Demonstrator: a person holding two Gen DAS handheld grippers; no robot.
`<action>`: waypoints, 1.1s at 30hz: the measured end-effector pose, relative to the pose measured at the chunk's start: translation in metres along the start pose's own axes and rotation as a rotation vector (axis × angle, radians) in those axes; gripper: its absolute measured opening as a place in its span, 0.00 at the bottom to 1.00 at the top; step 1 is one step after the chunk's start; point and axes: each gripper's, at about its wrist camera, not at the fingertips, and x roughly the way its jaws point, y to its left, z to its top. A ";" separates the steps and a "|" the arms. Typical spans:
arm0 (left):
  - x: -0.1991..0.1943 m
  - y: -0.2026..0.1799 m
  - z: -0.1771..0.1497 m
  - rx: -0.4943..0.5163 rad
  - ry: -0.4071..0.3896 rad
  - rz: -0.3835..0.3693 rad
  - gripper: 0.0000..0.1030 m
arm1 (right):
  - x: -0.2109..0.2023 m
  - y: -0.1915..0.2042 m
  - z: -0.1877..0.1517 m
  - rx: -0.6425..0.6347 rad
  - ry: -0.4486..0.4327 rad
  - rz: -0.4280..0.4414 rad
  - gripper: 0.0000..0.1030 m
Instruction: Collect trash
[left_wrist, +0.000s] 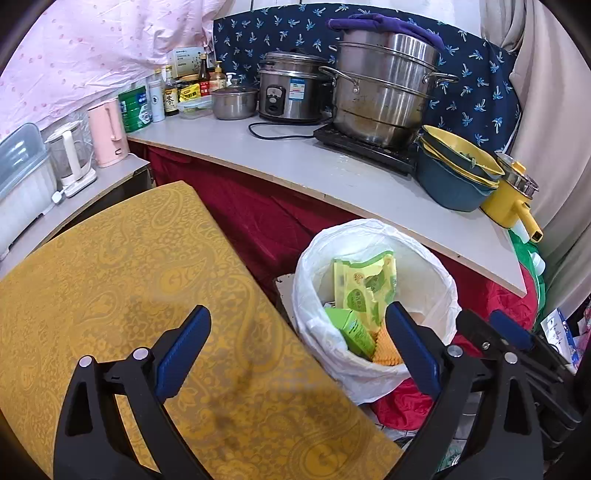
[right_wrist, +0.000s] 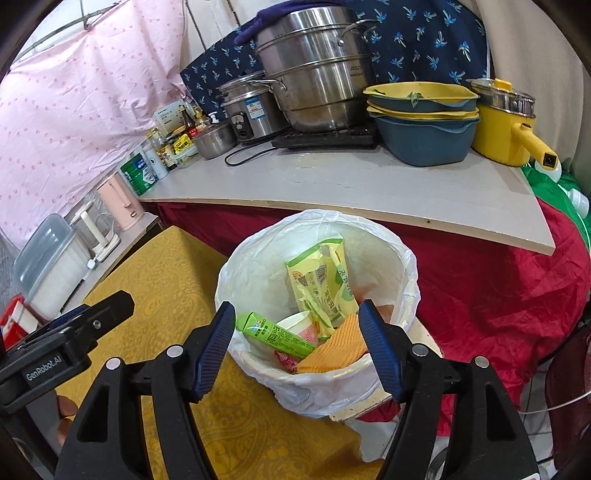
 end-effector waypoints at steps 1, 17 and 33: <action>-0.002 0.002 -0.002 -0.002 0.000 0.007 0.89 | -0.002 0.002 -0.001 -0.008 -0.001 -0.003 0.67; -0.029 0.018 -0.030 0.002 -0.021 0.098 0.89 | -0.029 0.022 -0.023 -0.098 -0.005 -0.036 0.82; -0.044 0.010 -0.062 0.067 -0.024 0.159 0.90 | -0.038 0.016 -0.056 -0.109 0.046 -0.048 0.94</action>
